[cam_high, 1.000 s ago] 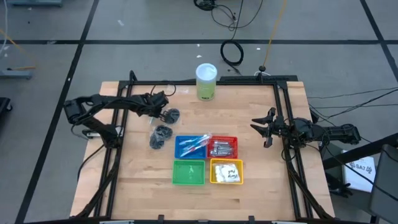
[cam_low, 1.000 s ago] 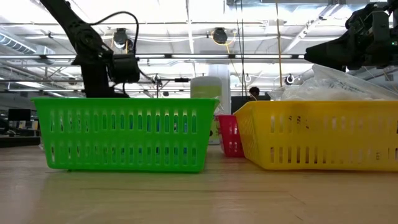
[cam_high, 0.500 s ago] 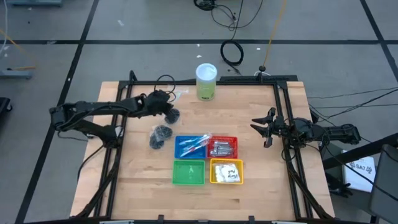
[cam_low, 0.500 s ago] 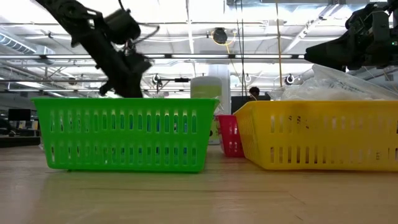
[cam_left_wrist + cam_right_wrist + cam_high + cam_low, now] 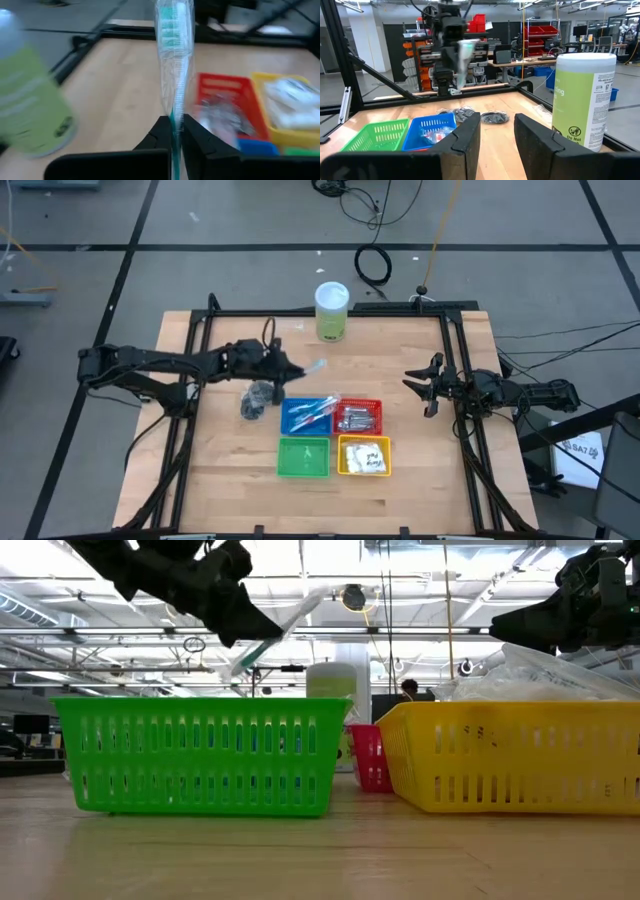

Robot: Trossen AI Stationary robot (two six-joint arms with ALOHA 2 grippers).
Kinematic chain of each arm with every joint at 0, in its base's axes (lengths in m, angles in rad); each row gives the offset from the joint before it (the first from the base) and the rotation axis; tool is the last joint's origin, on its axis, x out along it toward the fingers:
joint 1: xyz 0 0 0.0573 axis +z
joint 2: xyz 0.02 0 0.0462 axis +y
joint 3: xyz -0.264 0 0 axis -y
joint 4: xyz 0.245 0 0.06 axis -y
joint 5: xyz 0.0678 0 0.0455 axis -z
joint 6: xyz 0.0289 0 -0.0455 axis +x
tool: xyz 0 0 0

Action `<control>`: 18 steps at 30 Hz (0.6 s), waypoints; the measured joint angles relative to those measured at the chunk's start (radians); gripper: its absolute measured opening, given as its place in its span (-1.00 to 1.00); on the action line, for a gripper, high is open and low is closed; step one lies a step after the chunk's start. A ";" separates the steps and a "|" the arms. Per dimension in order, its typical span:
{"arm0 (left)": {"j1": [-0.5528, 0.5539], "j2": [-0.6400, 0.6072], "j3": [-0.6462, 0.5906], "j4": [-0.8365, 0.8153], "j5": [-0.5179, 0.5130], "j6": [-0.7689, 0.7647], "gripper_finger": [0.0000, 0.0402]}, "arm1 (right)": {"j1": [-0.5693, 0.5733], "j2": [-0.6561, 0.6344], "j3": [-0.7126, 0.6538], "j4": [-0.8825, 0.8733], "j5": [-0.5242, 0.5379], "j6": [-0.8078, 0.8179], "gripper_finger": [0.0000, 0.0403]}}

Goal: Pick & Place Travel size toiletries
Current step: Put the green toothbrush into the blue basket

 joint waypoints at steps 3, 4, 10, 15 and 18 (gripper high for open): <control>-0.040 0.008 0.000 0.005 0.022 0.021 -0.96 | 0.000 0.000 0.000 0.000 0.000 0.000 -0.46; -0.052 0.009 0.000 0.005 0.022 0.017 -0.94 | 0.000 0.000 0.000 0.000 0.000 0.000 -0.46; -0.121 0.069 0.000 0.060 0.023 0.020 -0.92 | 0.000 0.000 0.000 0.000 0.000 0.000 -0.46; -0.169 0.178 0.000 0.125 0.025 0.032 -0.95 | 0.000 0.000 0.000 0.000 0.000 0.000 -0.46; -0.184 0.233 0.000 0.140 0.024 0.014 -0.87 | 0.000 0.000 0.000 0.001 0.000 0.000 -0.46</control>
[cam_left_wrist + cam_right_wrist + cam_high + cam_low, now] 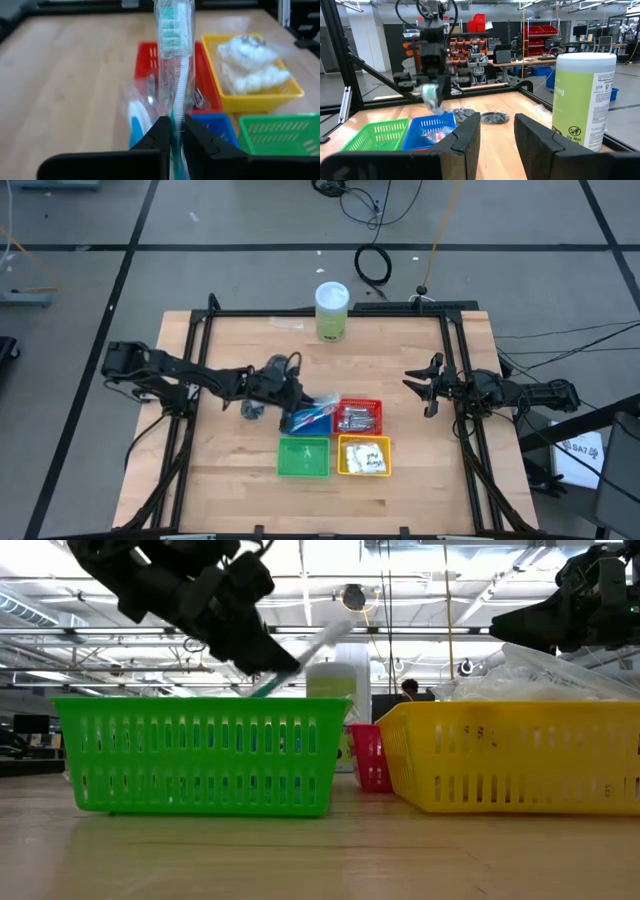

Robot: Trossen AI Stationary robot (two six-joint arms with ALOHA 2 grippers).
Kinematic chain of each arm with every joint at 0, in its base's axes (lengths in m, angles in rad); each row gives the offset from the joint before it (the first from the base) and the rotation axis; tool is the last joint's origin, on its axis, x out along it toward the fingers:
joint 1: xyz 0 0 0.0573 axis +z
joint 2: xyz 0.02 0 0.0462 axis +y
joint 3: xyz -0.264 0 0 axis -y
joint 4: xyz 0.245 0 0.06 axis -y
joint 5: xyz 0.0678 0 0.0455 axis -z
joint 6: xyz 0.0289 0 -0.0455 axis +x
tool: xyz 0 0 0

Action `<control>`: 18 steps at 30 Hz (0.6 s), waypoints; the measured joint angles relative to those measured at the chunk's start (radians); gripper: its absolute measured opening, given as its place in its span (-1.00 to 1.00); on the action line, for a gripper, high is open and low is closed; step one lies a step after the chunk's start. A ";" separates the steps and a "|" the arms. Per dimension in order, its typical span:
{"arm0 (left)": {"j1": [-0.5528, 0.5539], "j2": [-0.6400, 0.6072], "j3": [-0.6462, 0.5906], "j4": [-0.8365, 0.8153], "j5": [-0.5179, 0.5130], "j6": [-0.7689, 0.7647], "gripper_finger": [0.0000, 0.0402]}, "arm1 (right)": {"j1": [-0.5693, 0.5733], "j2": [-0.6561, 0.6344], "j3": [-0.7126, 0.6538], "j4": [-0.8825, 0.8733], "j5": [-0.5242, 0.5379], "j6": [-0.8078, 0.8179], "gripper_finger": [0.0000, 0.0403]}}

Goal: Pick & Place Travel size toiletries
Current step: Put the green toothbrush into the blue basket

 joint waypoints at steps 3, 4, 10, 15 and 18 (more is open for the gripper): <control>-0.012 0.043 0.000 0.005 0.000 -0.027 -0.85 | 0.000 0.000 0.000 0.000 0.000 0.000 -0.46; -0.016 0.054 0.000 0.000 0.000 -0.041 -0.84 | 0.000 0.000 0.000 -0.001 0.000 0.000 -0.46; -0.038 0.116 0.000 0.000 0.000 -0.050 -0.93 | 0.000 0.000 0.000 -0.001 0.000 0.000 -0.46; -0.043 0.163 0.000 0.002 -0.004 -0.003 -0.88 | 0.000 0.000 0.000 0.000 0.000 0.000 -0.46; -0.042 0.170 0.000 0.010 -0.014 0.020 -0.77 | 0.000 0.000 0.000 0.000 0.000 0.000 -0.46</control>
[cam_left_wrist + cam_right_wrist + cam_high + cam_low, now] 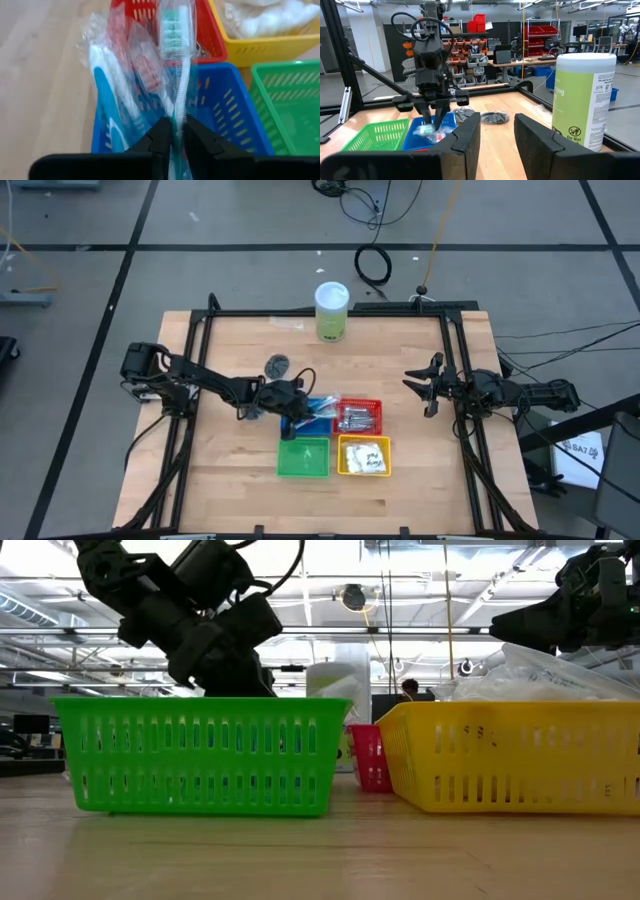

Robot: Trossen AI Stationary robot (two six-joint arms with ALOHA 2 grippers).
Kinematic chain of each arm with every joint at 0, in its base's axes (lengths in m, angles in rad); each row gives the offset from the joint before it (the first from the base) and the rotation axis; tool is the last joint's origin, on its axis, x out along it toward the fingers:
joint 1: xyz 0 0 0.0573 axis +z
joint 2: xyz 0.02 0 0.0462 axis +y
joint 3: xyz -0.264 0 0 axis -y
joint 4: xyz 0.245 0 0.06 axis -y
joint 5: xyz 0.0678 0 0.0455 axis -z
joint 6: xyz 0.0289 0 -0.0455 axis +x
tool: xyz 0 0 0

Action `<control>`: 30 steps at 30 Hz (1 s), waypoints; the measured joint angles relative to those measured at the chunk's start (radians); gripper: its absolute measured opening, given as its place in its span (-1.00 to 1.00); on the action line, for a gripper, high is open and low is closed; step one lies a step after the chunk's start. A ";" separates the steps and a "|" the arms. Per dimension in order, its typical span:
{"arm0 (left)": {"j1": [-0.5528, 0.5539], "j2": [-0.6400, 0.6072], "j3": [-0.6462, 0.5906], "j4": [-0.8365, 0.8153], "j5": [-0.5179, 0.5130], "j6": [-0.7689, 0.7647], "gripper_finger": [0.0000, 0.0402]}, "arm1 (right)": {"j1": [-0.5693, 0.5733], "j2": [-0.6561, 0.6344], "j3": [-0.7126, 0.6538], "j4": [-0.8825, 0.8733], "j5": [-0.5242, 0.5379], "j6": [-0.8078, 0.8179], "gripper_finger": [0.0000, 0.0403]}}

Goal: Pick & Place Travel size toiletries
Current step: Put the green toothbrush into the blue basket, then put the top black hairbrush into the green basket

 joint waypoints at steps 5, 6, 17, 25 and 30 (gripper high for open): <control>0.000 0.001 0.000 0.019 -0.004 -0.027 -0.65 | 0.000 0.000 0.000 0.000 0.000 0.000 -0.46; 0.000 0.001 0.000 0.025 -0.004 -0.038 -0.63 | 0.000 0.000 0.000 0.000 0.000 0.000 -0.46; 0.009 0.002 0.000 0.160 0.009 -0.265 -0.61 | 0.000 0.000 0.000 0.000 0.000 0.000 -0.46; 0.002 0.002 0.000 0.166 0.003 -0.283 -0.42 | 0.000 0.000 0.000 0.000 0.000 0.000 -0.46; 0.001 0.002 0.000 0.166 0.003 -0.261 -0.15 | 0.000 0.000 0.000 0.000 0.000 0.000 -0.46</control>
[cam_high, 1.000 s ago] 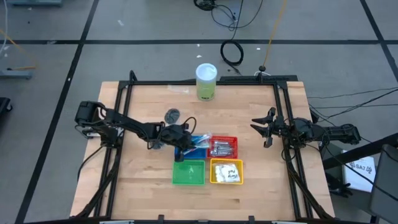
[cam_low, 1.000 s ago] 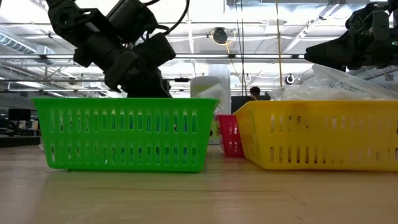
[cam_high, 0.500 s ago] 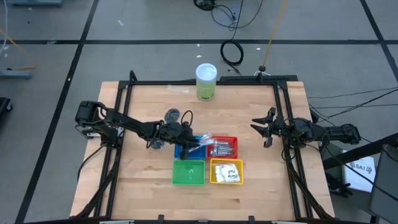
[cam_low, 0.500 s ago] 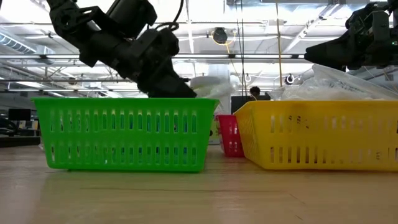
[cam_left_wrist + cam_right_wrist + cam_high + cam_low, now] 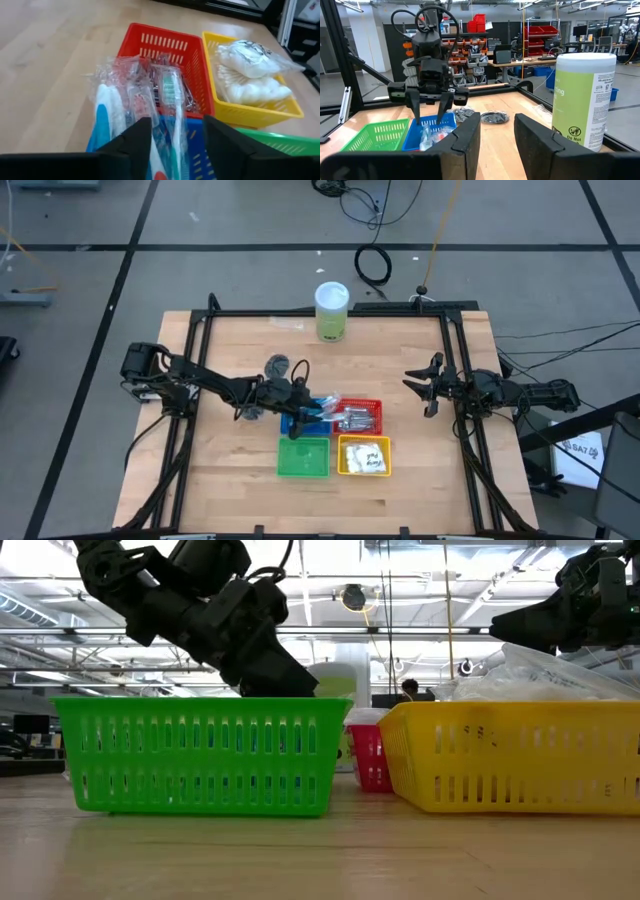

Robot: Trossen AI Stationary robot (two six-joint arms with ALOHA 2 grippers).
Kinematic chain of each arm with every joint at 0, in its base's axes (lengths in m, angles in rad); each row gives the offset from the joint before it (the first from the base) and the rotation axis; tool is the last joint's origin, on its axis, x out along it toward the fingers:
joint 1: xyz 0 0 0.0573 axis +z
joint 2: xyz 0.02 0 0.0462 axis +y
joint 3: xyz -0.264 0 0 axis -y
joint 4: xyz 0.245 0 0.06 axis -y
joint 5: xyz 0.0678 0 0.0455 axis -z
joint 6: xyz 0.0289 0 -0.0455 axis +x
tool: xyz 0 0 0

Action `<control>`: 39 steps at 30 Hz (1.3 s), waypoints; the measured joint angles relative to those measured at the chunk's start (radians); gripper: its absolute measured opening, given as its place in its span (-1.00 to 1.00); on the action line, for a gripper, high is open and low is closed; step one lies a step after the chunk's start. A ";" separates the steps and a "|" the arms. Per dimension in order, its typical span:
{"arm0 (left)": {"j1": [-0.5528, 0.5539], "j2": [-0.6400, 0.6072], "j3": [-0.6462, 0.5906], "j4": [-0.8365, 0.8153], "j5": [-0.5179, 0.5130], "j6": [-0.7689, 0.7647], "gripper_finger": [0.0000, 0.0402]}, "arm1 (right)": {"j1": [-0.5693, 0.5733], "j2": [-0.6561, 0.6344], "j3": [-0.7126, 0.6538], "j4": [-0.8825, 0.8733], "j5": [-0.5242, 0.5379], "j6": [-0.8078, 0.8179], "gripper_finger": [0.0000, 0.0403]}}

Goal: Pick & Place Travel size toiletries
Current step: Put the top black hairbrush into the green basket

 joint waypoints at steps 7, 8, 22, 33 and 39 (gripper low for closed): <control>0.001 -0.060 0.000 0.011 0.006 0.091 0.10 | 0.000 0.000 0.000 0.000 0.000 0.000 -0.46; 0.003 -0.081 0.000 0.015 0.005 0.092 0.11 | 0.000 0.000 0.000 0.000 0.000 0.000 -0.46; 0.032 -0.188 0.000 0.047 -0.301 0.096 0.12 | 0.000 0.000 0.000 0.000 0.000 0.000 -0.46; 0.260 -0.231 0.001 -0.521 -0.541 -0.377 0.12 | 0.000 0.000 0.000 0.001 0.000 0.000 -0.46; 0.353 -0.229 0.000 -0.747 -0.524 -0.613 0.12 | 0.000 0.000 0.000 0.000 0.000 0.000 -0.46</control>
